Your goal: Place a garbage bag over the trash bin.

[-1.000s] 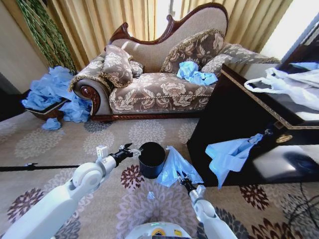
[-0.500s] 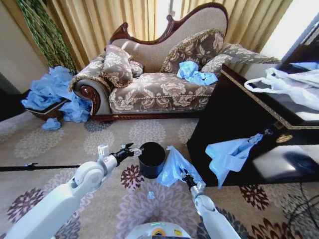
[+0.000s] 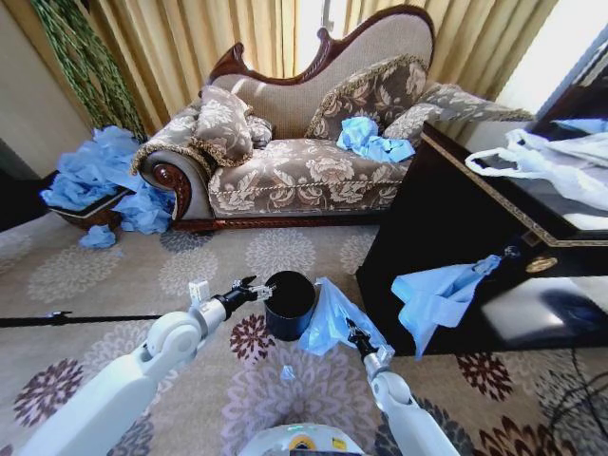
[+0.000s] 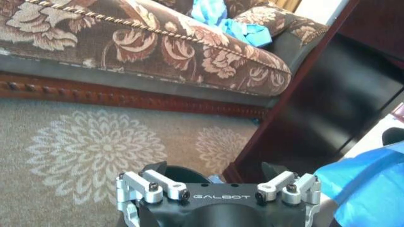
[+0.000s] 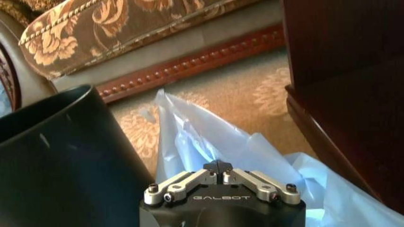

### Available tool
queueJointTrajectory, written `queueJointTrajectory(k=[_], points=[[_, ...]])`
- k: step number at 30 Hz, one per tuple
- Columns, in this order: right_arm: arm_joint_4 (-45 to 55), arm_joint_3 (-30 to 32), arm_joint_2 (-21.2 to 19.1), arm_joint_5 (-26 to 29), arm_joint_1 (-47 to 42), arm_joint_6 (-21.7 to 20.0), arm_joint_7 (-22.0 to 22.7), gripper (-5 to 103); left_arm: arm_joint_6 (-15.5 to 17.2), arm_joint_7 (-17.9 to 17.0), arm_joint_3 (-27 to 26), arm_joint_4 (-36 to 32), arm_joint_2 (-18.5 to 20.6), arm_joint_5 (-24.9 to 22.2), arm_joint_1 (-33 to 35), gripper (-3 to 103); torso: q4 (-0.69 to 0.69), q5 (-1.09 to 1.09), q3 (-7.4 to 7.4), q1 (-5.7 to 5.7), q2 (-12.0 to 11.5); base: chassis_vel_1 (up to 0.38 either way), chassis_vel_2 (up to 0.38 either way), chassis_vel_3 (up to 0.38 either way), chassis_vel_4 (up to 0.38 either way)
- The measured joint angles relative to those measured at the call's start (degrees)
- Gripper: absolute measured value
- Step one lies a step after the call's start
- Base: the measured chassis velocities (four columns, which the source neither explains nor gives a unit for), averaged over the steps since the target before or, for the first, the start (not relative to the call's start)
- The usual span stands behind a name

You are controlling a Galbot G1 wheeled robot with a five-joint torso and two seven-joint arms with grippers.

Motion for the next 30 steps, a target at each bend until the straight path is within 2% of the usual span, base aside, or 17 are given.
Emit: queueJointTrajectory(k=[9,16,18,20,21,22,25,27,28,30], points=[[11.3,0.3,-2.2,2.8,-3.1,-0.6,4.4,0,-0.2,0.0,-0.3,-0.6,-1.0,0.5,1.2,100,0.0,0.0,0.0,0.0,0.0,0.0,0.0,0.0,0.0],[16.8,2.0,-4.3,1.7,-6.5,-1.5,5.5,0,0.6,-0.3,0.0,-1.5,-0.5,1.6,0.6,100,0.0,0.0,0.0,0.0,0.0,0.0,0.0,0.0,0.0],[18.0,2.8,-4.7,1.2,-8.3,-1.5,5.4,-3,2.0,-0.8,1.3,-1.8,0.2,1.0,-1.3,100,0.01,0.0,0.0,0.0,0.0,0.0,0.0,0.0,0.0],[18.7,3.3,-4.7,0.7,-10.2,-1.5,4.6,0,3.3,-1.8,3.3,-1.9,0.5,-2.3,-4.6,100,-0.04,0.01,0.0,0.0,0.0,0.0,0.0,0.0,0.0],[18.7,3.3,-4.7,0.7,-10.2,-1.5,4.6,0,3.3,-1.8,3.3,-1.9,0.5,-2.3,-4.6,100,-0.04,0.01,0.0,0.0,0.0,0.0,0.0,0.0,0.0],[18.7,3.5,-4.5,0.4,-11.2,-1.4,3.6,2,3.7,-2.6,4.7,-1.4,0.0,-4.1,-6.7,100,0.02,0.02,0.0,0.0,0.0,0.0,0.0,0.0,0.0],[18.7,4.0,-4.0,-0.2,-12.2,-1.3,2.6,4,4.3,-3.2,7.3,0.1,-1.0,-5.4,-10.4,100,0.0,0.01,0.0,-0.01,0.0,0.0,0.0,0.0,0.0],[17.5,4.5,-3.1,-1.4,-13.0,-0.9,1.7,10,4.6,-5.0,11.9,2.6,-2.7,-6.1,-14.8,100,-0.04,0.0,0.0,0.0,0.0,0.0,0.0,0.0,0.0],[17.5,4.5,-3.1,-1.4,-13.0,-0.9,1.7,10,4.6,-5.0,11.9,2.6,-2.7,-6.1,-14.8,100,-0.04,0.0,0.0,0.0,0.0,0.0,0.0,0.0,0.0],[15.2,4.8,-2.5,-2.5,-12.5,-0.6,0.9,19,4.6,-6.1,13.6,4.3,-3.9,-6.4,-16.9,100,-0.02,0.0,0.0,0.0,0.0,0.0,0.0,0.0,0.0]])
